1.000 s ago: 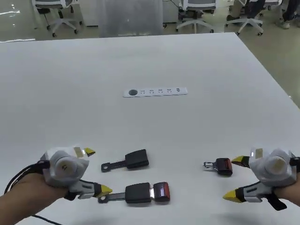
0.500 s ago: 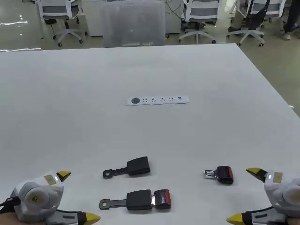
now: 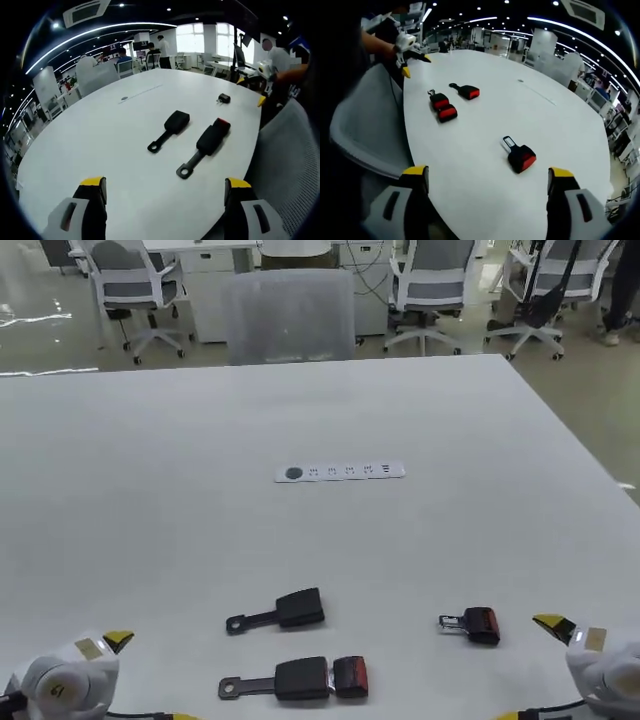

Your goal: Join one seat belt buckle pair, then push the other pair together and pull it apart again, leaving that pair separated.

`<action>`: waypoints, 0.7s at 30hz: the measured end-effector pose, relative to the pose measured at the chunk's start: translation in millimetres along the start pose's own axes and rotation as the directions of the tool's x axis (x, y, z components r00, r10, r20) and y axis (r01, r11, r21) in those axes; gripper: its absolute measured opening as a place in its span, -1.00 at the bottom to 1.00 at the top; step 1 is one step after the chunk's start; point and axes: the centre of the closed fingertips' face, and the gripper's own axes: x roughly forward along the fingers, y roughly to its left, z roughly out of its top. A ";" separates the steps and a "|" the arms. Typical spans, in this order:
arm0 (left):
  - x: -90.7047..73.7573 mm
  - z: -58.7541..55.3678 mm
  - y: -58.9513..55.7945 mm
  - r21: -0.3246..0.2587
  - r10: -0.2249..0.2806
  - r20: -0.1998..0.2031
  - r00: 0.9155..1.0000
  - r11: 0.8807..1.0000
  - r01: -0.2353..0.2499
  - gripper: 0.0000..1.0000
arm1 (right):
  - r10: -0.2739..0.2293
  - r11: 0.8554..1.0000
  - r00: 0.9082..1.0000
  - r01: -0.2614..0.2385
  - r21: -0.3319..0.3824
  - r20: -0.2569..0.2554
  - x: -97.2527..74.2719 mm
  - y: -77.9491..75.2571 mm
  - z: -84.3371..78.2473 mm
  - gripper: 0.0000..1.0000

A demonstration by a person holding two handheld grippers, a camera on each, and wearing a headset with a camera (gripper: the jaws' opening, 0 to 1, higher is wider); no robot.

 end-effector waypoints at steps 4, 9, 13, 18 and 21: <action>-3.5 -4.8 -1.0 -0.001 0.004 -0.005 1.000 1.000 -0.004 0.98 | -0.009 0.999 1.000 0.008 -0.033 -0.012 -3.9 -3.4 1.3 1.00; -9.5 -7.5 -1.3 -0.001 0.022 0.007 1.000 1.000 -0.022 0.96 | -0.039 0.999 0.999 0.039 -0.038 0.012 -9.0 -8.0 8.0 1.00; -12.1 -9.5 -4.1 -0.007 0.025 0.005 1.000 1.000 -0.025 0.97 | -0.053 0.998 0.999 0.053 -0.031 -0.006 -8.9 -8.0 1.0 1.00; -14.3 -9.5 -4.6 0.003 0.026 0.002 1.000 1.000 -0.026 0.97 | -0.052 0.998 0.999 0.052 -0.037 -0.009 -9.1 -6.1 0.6 1.00; -14.5 -9.4 -4.1 0.005 0.028 0.003 1.000 1.000 -0.028 0.97 | -0.049 0.998 0.999 0.049 -0.033 -0.007 -8.8 -5.7 2.1 1.00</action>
